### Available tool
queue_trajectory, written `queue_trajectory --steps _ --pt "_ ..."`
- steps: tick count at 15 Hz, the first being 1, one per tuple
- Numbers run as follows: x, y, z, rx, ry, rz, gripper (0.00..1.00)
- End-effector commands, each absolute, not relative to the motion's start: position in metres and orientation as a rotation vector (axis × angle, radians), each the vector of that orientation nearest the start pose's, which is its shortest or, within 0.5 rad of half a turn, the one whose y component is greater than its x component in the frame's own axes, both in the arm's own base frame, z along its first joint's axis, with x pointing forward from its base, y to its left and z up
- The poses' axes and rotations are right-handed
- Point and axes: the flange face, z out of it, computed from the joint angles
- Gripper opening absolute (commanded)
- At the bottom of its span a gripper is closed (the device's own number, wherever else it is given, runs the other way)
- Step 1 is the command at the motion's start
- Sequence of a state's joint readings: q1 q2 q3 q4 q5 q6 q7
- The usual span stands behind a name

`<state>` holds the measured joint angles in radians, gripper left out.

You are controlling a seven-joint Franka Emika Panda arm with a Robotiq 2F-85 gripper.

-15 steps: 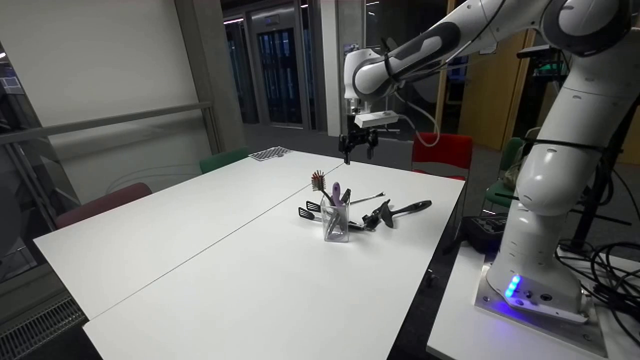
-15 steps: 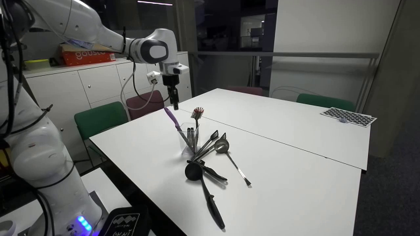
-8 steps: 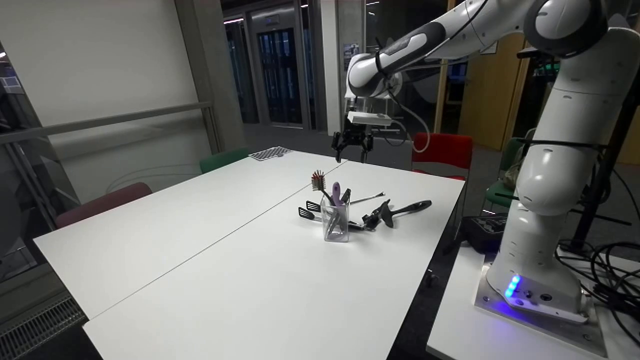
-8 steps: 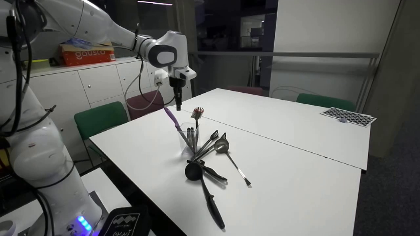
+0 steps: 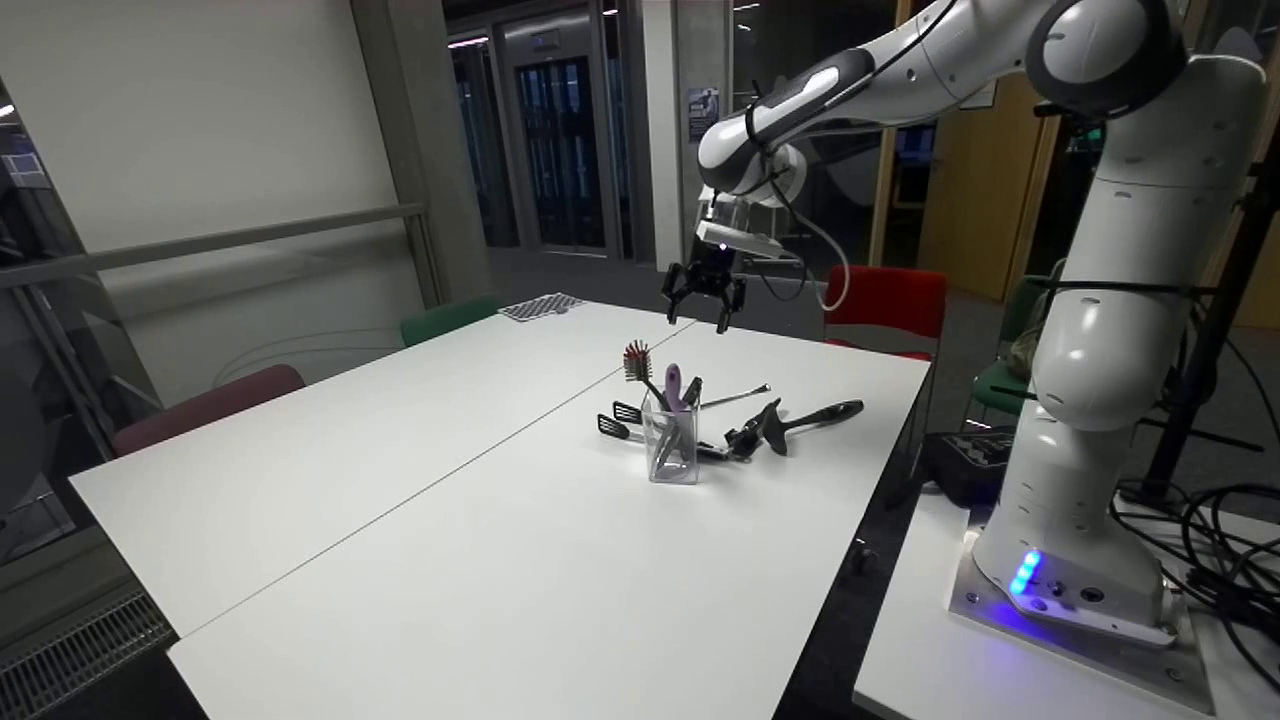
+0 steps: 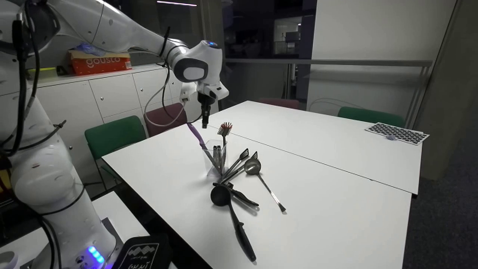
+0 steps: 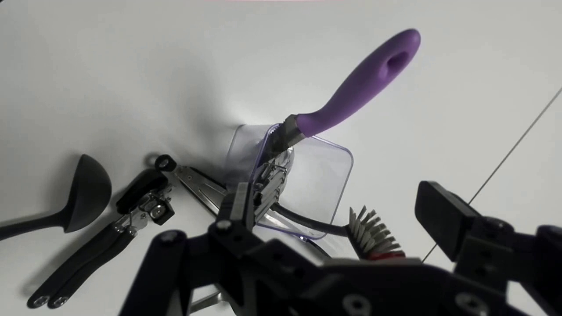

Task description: Remove the tongs from the plastic and put them on the table

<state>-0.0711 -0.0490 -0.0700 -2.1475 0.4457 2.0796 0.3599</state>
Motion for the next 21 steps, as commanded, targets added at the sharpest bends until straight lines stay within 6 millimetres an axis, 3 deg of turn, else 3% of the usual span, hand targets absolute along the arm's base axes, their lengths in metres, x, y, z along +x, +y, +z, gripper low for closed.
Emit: queue_trajectory --steps 1,4,8,21 --pt "0.54 -0.113 0.4 -2.364 1.092 0.093 1.0" --pt "0.541 -0.149 0.374 -2.242 1.163 0.104 1.0" --pt "0.552 -0.157 0.356 -2.231 1.109 0.019 1.0" --pt "0.563 -0.121 0.31 -2.321 1.006 0.117 1.0"
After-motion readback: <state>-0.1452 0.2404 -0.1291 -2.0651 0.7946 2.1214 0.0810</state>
